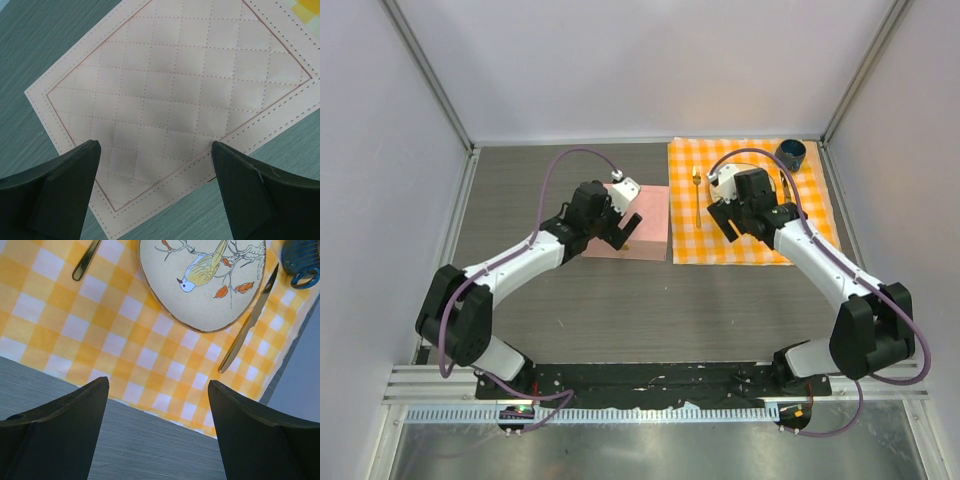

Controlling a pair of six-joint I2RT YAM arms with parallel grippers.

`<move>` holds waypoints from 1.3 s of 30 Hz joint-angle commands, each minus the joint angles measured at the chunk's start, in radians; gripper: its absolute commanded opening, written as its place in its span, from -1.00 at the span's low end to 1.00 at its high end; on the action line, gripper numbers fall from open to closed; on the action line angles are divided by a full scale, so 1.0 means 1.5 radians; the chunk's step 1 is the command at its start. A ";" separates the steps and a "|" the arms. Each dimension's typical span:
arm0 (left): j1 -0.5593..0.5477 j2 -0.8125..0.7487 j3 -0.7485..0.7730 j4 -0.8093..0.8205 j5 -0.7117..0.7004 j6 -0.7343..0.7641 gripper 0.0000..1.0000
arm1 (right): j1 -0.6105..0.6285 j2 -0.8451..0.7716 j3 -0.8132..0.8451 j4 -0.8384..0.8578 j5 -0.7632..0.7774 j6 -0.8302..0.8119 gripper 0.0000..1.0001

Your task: Organize the mixed jewelry

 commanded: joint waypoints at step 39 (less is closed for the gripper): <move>0.274 -0.213 0.241 -0.209 0.091 -0.238 1.00 | -0.076 -0.082 0.248 0.013 0.019 0.216 0.93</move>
